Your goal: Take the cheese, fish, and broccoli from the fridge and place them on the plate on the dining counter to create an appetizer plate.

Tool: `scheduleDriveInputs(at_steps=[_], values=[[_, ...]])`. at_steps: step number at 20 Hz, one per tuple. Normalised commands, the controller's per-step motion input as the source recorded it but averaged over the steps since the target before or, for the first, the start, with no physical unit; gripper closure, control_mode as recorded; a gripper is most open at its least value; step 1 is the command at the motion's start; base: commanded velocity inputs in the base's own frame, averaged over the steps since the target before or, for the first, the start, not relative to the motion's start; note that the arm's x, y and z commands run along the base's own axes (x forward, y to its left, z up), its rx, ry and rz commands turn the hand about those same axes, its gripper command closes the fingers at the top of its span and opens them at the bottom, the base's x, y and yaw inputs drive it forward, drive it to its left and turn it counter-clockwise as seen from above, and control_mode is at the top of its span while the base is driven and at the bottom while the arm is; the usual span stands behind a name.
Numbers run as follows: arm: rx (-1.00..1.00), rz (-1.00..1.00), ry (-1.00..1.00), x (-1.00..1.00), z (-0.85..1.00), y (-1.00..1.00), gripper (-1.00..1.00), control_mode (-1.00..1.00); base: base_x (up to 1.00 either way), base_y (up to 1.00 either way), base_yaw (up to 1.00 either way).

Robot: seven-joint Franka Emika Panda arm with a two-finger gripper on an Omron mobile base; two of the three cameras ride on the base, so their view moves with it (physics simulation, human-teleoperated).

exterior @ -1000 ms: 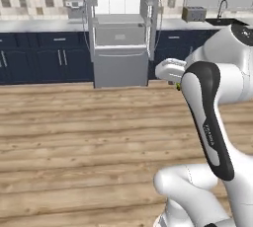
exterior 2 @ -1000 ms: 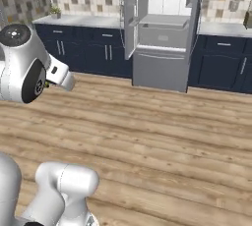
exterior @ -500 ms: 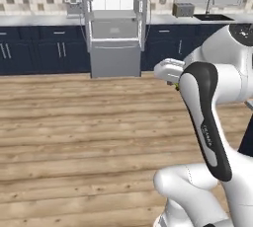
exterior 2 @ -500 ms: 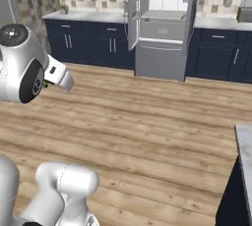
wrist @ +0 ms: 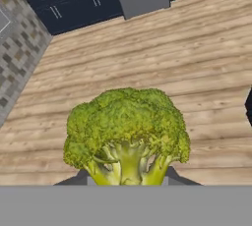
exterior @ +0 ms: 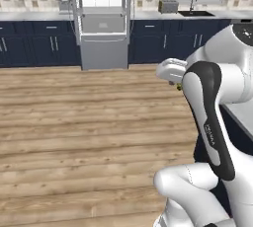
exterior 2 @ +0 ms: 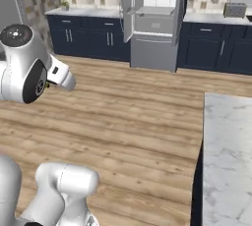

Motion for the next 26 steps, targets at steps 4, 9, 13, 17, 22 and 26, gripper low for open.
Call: scheduleDriveInputs(at_steps=[4, 9, 13, 17, 22, 26], values=[[0.0, 0.0, 0.0, 0.0, 0.0, 0.0, 1.0, 1.0, -1.0, -0.33, 0.0], [0.0, 0.0, 0.0, 0.0, 0.0, 0.0, 1.0, 1.0, -1.0, -0.44, 0.0], [0.0, 0.0, 0.0, 0.0, 0.0, 0.0, 1.0, 1.0, -1.0, -0.59, 0.0], [0.0, 0.0, 0.0, 0.0, 0.0, 0.0, 1.0, 1.0, -1.0, -0.99, 0.0], [0.0, 0.0, 0.0, 0.0, 0.0, 0.0, 1.0, 1.0, -0.77, -1.0, 0.0], [0.0, 0.0, 0.0, 0.0, 0.0, 0.0, 1.0, 1.0, -0.11, -1.0, 0.0]])
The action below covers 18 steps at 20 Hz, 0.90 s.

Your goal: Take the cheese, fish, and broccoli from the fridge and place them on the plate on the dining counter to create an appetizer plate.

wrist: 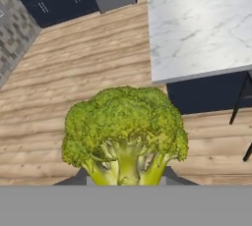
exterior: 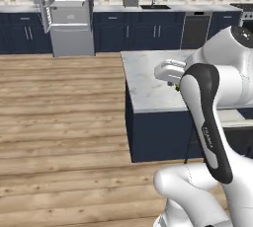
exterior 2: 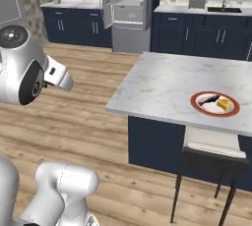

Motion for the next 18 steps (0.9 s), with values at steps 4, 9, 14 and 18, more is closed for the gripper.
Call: scheduleDriveInputs(at_steps=[4, 9, 14, 18], values=[[0.0, 0.0, 0.0, 0.0, 0.0, 0.0, 1.0, 1.0, 0.03, -1.0, 0.0], [0.0, 0.0, 0.0, 0.0, 0.0, 0.0, 1.0, 1.0, 0.27, -1.0, 0.0], [0.0, 0.0, 0.0, 0.0, 0.0, 0.0, 1.0, 1.0, 0.95, -1.0, -0.05], [0.0, 0.0, 0.0, 0.0, 0.0, 0.0, 1.0, 1.0, 1.0, -1.0, -0.06]])
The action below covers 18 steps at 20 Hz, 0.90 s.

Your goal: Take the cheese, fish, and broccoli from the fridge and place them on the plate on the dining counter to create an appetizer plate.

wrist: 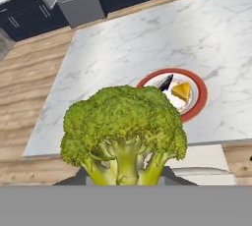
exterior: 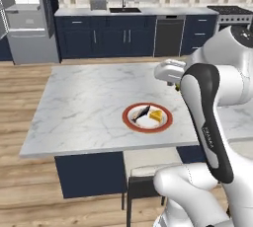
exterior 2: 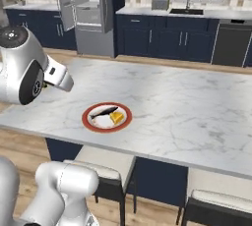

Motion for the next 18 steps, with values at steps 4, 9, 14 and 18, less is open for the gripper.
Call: scheduleDriveInputs(at_steps=[4, 9, 14, 18], values=[[0.0, 0.0, 0.0, 0.0, 0.0, 0.0, 1.0, 1.0, 0.98, -0.89, -0.04], [0.0, 0.0, 0.0, 0.0, 0.0, 0.0, 1.0, 1.0, 0.76, -0.29, -0.05], [0.0, -0.04, 0.24, 0.31, -0.39, -0.06, 1.0, -1.0, 0.12, 0.0, 0.0], [0.0, -0.1, 0.39, 0.33, -0.59, -0.03, 1.0, -1.0, 0.0, 0.0, 0.0]])
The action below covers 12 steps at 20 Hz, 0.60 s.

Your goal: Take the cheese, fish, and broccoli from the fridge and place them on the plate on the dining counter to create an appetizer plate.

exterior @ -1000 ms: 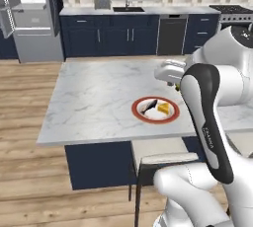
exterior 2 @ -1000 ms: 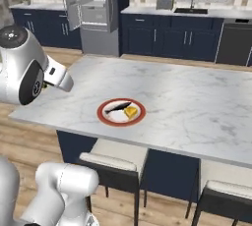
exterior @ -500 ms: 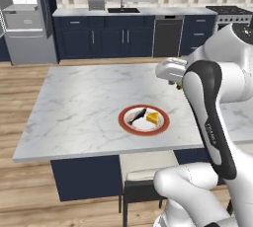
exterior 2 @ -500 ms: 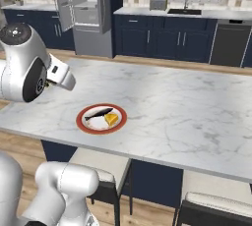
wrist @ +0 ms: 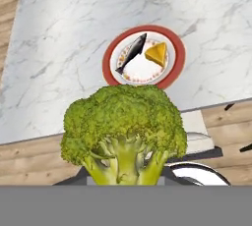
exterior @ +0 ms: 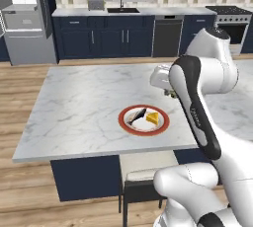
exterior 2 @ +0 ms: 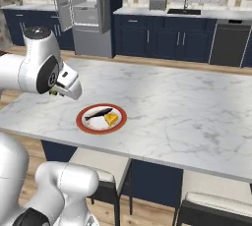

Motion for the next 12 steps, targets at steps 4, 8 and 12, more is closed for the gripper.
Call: scheduleDriveInputs(at_steps=[4, 8, 12], values=[[-0.02, -0.09, 0.22, 0.32, -0.76, 0.0, 1.0, -1.0, 0.0, 0.0, 0.0], [-0.05, -0.13, 0.13, 0.38, -0.79, 0.0, 1.0, -1.0, 0.0, 0.0, 0.0], [-0.01, -0.14, 0.04, 0.33, -0.64, 0.0, 1.0, -1.0, 0.0, 0.0, 0.0]])
